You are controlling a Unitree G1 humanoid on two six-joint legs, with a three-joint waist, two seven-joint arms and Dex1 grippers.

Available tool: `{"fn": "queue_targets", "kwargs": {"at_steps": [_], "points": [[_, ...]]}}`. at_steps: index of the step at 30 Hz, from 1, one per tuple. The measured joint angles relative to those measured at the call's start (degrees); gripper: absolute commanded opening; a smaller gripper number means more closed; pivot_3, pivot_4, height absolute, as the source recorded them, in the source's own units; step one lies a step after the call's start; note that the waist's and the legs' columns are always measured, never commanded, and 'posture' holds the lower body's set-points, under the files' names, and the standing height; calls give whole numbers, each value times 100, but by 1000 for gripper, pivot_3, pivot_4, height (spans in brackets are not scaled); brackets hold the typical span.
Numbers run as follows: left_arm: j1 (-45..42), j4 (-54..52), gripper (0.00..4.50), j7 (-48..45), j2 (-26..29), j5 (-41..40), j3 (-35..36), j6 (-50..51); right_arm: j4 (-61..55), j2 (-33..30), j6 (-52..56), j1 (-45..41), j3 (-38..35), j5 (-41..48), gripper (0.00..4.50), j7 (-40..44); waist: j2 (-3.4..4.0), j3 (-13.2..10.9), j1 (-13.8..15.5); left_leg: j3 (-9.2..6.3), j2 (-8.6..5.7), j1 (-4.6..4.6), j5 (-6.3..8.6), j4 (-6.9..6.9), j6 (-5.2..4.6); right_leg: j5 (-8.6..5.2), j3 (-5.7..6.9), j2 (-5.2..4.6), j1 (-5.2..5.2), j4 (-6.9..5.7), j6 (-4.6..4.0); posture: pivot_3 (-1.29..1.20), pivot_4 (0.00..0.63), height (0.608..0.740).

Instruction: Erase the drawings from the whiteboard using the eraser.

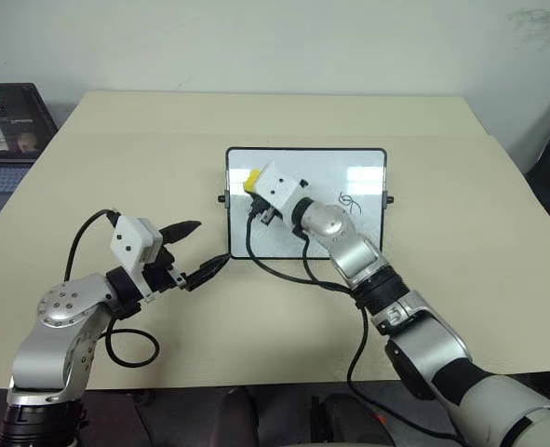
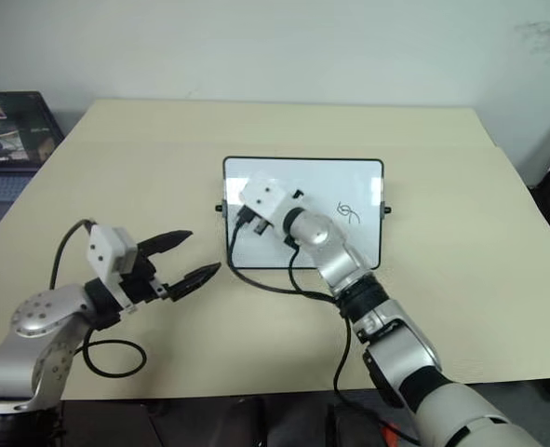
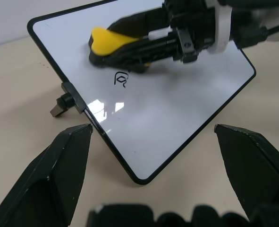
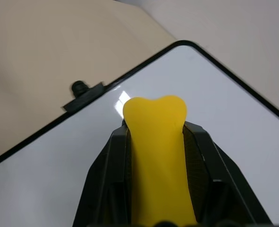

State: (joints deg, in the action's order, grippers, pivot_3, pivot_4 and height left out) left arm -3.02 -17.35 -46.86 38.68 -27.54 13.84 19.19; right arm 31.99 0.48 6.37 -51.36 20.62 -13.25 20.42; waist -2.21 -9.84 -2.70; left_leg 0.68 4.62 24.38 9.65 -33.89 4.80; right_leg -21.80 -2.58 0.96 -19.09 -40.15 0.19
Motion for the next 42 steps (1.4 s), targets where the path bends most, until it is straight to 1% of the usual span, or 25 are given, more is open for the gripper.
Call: {"fn": "queue_targets", "kwargs": {"at_steps": [2,7,8,12,16,18,20,22,26,29,32,38,42], "points": [[-5,0,4500,2,0,-1,0,1,28,3,-85,145,91,-23,1139,29,-5,4,-4,-2,0,-33,0,-1,0,0,1,-2,5,0,1,0,150,740],[-18,-2,4500,4,0,-2,-8,2,104,34,-167,383,222,-27,1138,109,-3,3,-5,-5,1,-102,-2,-1,-4,-4,-1,-3,67,3,7,0,150,740],[-18,-3,4500,6,0,-2,-9,2,111,33,-169,428,253,-28,1138,131,5,-2,-4,-7,5,-128,-2,1,-4,-12,-3,-6,89,6,20,0,150,740],[-27,-6,4500,9,0,-2,-17,3,-25,37,-117,551,311,-14,1138,283,2,0,-4,-17,7,-143,-2,3,-5,-13,-13,-7,101,6,22,0,150,740],[-51,-6,4500,11,-5,-2,-40,5,-467,2,359,574,278,97,1138,501,-6,-2,-1,-21,10,-127,-1,4,-5,-13,-12,-8,87,10,22,0,150,740],[-65,-9,4500,12,-14,-2,-56,5,-895,-62,734,577,194,126,1138,625,-3,-7,3,-26,12,-74,-2,4,-5,-9,-7,-9,72,10,18,0,150,740],[-65,-10,4500,14,-29,-1,-69,5,-1320,-126,976,521,31,191,1138,674,-1,-8,25,-28,8,4,-2,2,-4,4,-4,-8,-2,-1,4,0,150,740],[-65,-9,4500,15,-53,-1,-83,6,-1530,-189,1087,334,-161,263,1138,653,-1,-8,53,-24,4,45,-3,-1,-1,4,-2,-3,-46,0,3,0,150,740],[-86,-10,4500,16,-69,1,-115,6,-1569,-323,1065,29,-361,275,1138,520,-2,-8,56,-5,3,49,-1,15,20,2,-4,0,-50,26,3,0,150,740],[-114,-10,4500,16,-77,6,-130,6,-1191,-334,978,57,-325,208,1138,430,0,-9,54,4,1,48,7,15,10,2,-13,-1,-50,30,3,0,150,740],[-140,-10,4500,23,-93,21,-213,6,-1079,-276,826,91,-150,91,1137,406,-1,-9,38,3,1,46,7,9,9,2,-13,-1,-49,21,3,0,150,740],[-147,-11,4500,30,-123,33,-241,6,-1079,-238,540,546,292,-18,1137,548,-2,-7,40,-1,0,38,6,2,9,2,-1,-1,-35,13,4,0,150,740],[-155,-14,4500,54,-138,33,-241,11,-1198,-243,662,702,318,1,1137,683,-2,-8,43,-6,0,33,5,-6,7,4,7,-1,-23,10,5,0,150,740]]}}
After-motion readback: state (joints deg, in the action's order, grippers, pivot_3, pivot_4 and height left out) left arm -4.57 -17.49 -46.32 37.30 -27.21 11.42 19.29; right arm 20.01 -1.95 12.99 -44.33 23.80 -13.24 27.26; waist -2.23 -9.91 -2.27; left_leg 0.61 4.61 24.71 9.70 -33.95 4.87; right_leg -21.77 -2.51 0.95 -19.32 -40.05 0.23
